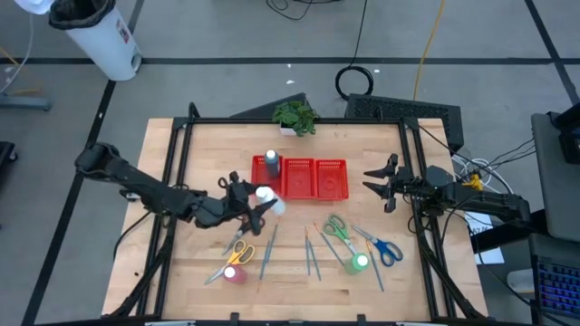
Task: Pick & Place Paint Supplies
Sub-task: Put the white paint bottle into the left red bin
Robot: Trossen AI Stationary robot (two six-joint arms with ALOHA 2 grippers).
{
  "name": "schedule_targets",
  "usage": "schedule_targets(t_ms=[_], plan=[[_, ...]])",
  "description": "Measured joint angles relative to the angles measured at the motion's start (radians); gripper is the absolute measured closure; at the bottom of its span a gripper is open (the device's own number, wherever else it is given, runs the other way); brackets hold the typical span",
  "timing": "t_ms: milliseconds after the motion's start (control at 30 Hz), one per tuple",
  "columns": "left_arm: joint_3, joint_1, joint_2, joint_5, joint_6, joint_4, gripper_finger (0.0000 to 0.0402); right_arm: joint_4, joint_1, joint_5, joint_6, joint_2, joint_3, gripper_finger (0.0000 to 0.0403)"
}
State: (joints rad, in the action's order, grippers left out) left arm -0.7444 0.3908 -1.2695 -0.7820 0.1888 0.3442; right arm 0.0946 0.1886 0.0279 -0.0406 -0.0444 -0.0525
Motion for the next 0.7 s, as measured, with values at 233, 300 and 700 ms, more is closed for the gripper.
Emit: schedule_targets(t_ms=[233, 300, 700], plan=[[0.000, -0.028, 0.095, -0.012, 0.119, -0.258, 0.0184, 0.000, 0.000, 0.000, 0.000, 0.000, 0.000, 0.0261], [0.000, -0.046, 0.097, -0.040, 0.161, -0.311, 0.0184, -0.001, 0.000, 0.000, 0.000, 0.000, 0.000, 0.0261], [0.000, -0.207, -0.027, -0.126, 0.239, -0.380, 0.0184, -0.001, 0.000, 0.000, 0.000, 0.000, 0.000, 0.0261]])
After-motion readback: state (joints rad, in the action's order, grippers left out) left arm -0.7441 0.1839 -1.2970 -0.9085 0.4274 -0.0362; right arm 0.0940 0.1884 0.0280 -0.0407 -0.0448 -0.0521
